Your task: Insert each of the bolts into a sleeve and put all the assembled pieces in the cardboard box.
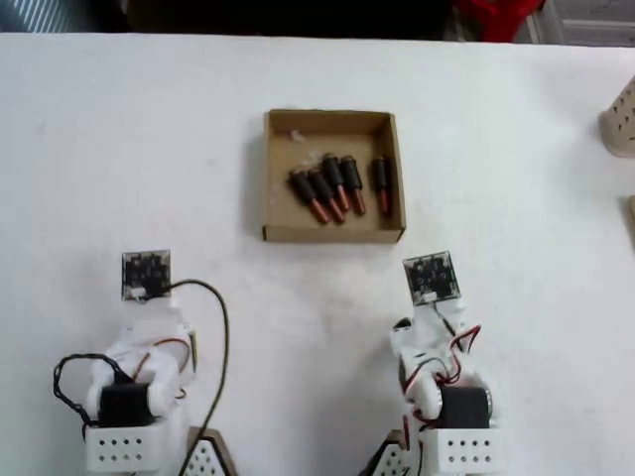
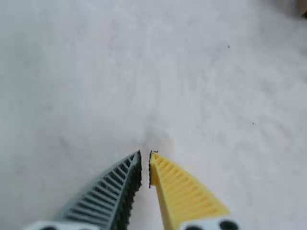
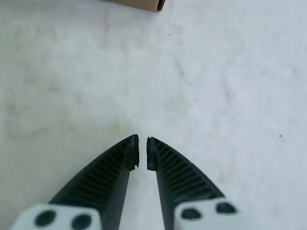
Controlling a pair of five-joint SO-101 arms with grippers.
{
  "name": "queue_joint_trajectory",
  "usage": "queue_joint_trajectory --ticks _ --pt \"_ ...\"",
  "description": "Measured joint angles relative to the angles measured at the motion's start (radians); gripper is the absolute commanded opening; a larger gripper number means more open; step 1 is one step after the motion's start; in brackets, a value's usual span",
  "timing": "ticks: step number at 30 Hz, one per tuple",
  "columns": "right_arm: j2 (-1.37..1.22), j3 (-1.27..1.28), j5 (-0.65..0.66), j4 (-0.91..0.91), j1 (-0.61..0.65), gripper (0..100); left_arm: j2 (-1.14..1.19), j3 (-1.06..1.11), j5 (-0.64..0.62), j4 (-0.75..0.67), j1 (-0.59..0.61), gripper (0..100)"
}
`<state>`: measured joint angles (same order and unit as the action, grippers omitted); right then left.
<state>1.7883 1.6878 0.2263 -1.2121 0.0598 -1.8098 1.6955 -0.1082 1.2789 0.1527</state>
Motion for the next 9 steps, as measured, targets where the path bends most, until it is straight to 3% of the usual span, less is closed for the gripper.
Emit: queue_joint_trajectory --ticks 9 --pt "0.000 0.000 0.000 -0.038 0.000 1.7 0.000 0.000 0.000 0.000 0.000 7"
